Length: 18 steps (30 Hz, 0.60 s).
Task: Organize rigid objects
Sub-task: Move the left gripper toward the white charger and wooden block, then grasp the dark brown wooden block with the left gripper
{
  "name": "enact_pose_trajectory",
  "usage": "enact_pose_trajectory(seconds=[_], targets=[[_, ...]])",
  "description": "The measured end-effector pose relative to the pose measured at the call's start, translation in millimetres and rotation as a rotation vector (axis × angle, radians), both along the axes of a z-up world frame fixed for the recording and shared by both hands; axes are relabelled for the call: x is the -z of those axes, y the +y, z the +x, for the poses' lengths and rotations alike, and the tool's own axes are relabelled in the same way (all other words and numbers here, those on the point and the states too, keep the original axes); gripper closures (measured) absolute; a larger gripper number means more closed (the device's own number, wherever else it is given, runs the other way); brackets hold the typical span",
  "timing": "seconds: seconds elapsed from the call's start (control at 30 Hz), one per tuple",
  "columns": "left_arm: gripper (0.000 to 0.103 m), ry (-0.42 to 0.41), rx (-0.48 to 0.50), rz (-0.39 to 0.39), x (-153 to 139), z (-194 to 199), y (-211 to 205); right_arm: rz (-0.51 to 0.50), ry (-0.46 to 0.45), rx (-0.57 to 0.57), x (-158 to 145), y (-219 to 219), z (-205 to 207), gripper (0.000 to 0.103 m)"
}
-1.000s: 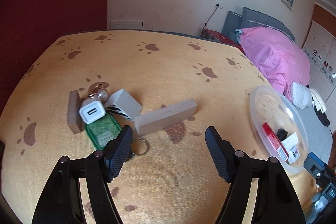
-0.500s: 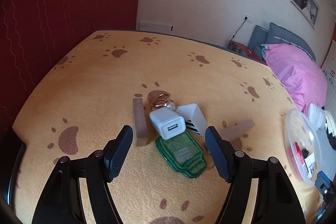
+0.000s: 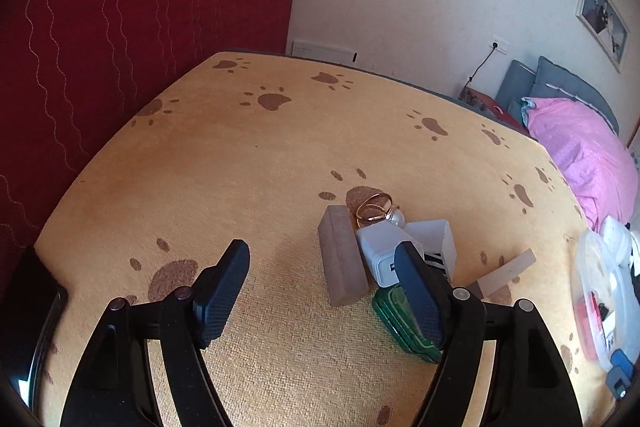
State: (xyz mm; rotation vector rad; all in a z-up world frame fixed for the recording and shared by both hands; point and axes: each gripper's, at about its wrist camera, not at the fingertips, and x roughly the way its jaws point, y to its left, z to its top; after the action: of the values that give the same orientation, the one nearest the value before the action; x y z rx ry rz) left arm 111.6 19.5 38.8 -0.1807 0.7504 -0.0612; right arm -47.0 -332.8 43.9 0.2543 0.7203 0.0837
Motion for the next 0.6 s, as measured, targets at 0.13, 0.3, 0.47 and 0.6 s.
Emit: enact_pose_trajectory(seconds=[0.13,0.3,0.47,0.6], targets=[[0.026,0.005,-0.003,0.001,2.4,0.8,3.8,-0.007,0.003,-0.017,-0.9,8.4,2.3,0.012],[0.026,0.020,-0.008,-0.006,10.2,-0.5,11.2,-0.011,0.007,-0.035,-0.7,18.0,4.0,0.012],[0.026,0.028,-0.005,0.006,13.4,-0.3,13.3,-0.017,0.007,-0.054,-1.9,26.7,4.0,0.012],[0.026,0.039,-0.023,0.015,15.6,0.1,19.6,-0.018,0.014,-0.059,-0.7,30.5,6.0,0.012]])
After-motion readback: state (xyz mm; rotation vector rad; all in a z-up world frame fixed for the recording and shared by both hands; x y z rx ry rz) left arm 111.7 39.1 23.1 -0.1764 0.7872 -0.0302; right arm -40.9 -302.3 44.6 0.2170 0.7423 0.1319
